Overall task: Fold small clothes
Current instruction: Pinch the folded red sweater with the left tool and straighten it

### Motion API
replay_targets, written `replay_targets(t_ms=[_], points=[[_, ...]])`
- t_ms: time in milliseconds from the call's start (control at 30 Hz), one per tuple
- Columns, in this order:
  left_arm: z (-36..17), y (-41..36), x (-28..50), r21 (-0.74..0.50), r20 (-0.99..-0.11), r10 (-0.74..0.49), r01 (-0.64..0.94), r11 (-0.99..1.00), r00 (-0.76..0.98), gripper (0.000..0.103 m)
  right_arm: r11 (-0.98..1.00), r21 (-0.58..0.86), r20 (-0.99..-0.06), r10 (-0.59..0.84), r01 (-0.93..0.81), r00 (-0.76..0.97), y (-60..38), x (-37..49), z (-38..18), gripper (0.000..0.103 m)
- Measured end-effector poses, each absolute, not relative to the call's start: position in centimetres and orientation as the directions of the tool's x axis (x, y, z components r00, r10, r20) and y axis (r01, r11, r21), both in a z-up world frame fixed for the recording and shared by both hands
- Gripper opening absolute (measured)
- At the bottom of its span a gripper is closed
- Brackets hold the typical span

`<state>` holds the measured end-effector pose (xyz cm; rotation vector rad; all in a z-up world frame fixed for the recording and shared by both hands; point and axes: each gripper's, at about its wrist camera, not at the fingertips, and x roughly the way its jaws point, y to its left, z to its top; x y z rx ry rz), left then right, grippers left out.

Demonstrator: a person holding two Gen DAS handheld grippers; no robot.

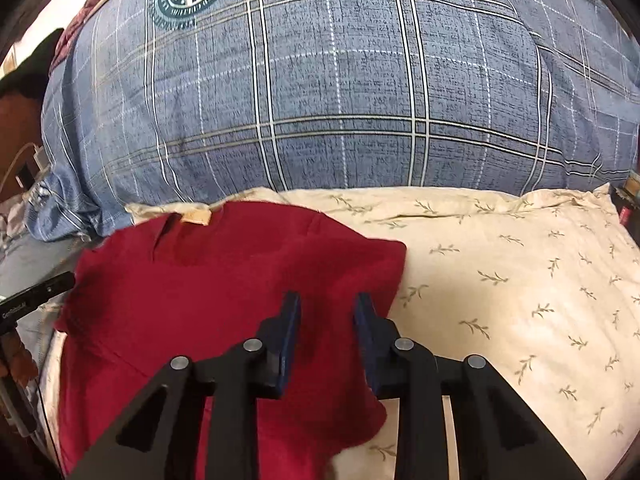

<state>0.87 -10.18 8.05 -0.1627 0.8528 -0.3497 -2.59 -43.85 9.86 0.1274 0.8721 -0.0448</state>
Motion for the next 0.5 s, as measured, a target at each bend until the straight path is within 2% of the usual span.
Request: replay_targets(t_ms=[100, 200, 300, 333, 400, 433, 467, 500], points=[[6.9, -8.2, 1.3, -0.279, -0.733, -0.324, 0.17, 0.945, 0.598, 0.0, 0.992, 0.088, -0.775, 0.014, 0.086, 0.632, -43.8, -1.9, 9.0, 0.03], [5.7, -7.6, 1.1, -0.335, -0.745, -0.36, 0.153, 0.93, 0.562, 0.0, 0.989, 0.09, -0.814, 0.003, 0.121, 0.581, -44.1, -1.2, 7.5, 0.031], [6.3, -8.0, 0.0, -0.298, -0.733, -0.337, 0.167, 0.94, 0.59, 0.002, 0.985, 0.134, -0.785, 0.037, 0.111, 0.618, -44.2, -2.5, 8.8, 0.032], [6.5, -8.3, -0.3, -0.278, -0.736, -0.322, 0.167, 0.946, 0.596, 0.007, 0.987, 0.127, -0.782, 0.037, 0.101, 0.623, -44.0, -2.7, 9.1, 0.032], [6.9, -8.6, -0.7, -0.279, -0.729, -0.322, 0.168, 0.946, 0.603, 0.025, 0.993, 0.083, -0.777, 0.014, 0.081, 0.629, -43.7, -2.7, 9.5, 0.033], [7.0, -8.7, -0.8, -0.29, -0.724, -0.333, 0.172, 0.941, 0.604, 0.042, 0.994, 0.062, -0.782, -0.005, 0.085, 0.623, -43.6, -2.3, 9.3, 0.034], [7.1, -8.8, -1.0, -0.314, -0.715, -0.356, 0.178, 0.933, 0.602, 0.051, 0.995, 0.056, -0.794, -0.006, 0.082, 0.609, -43.6, -1.4, 8.6, 0.033], [7.2, -9.0, -1.1, -0.33, -0.71, -0.367, 0.177, 0.927, 0.601, 0.051, 0.996, 0.042, -0.808, -0.01, 0.074, 0.59, -43.7, -0.4, 7.6, 0.033]])
